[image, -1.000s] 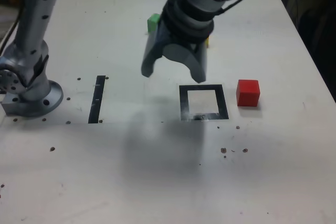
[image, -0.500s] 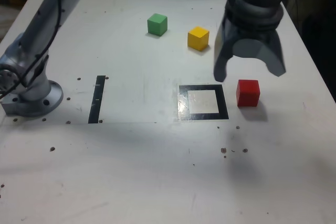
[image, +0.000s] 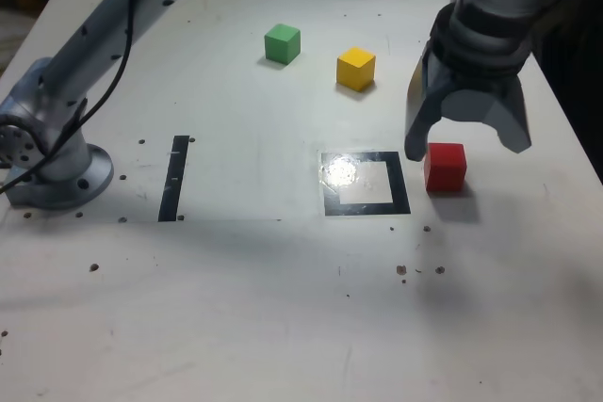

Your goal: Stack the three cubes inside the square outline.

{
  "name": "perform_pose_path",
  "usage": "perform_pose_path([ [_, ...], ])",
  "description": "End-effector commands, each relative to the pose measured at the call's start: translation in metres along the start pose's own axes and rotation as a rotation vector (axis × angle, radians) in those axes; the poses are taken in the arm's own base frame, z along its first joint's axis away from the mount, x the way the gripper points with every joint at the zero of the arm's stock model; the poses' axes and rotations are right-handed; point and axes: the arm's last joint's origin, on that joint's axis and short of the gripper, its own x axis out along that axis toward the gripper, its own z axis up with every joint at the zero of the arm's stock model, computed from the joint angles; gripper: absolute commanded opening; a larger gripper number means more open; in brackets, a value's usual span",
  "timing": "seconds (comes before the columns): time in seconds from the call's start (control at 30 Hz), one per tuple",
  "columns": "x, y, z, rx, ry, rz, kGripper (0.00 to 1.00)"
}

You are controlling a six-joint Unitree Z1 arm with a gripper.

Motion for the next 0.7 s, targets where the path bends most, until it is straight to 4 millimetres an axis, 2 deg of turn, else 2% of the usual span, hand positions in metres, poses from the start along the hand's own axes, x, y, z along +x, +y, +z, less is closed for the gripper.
perform_pose_path([
  [0.0,0.003,0.000,-0.002,0.000,0.026,0.004,0.99],
  [0.17,0.012,0.001,0.000,-0.005,0.046,0.004,0.97],
  [0.43,0.032,0.011,0.006,-0.033,0.081,-0.009,0.88],
  [0.67,0.044,0.012,0.012,-0.038,0.091,-0.035,0.81],
])
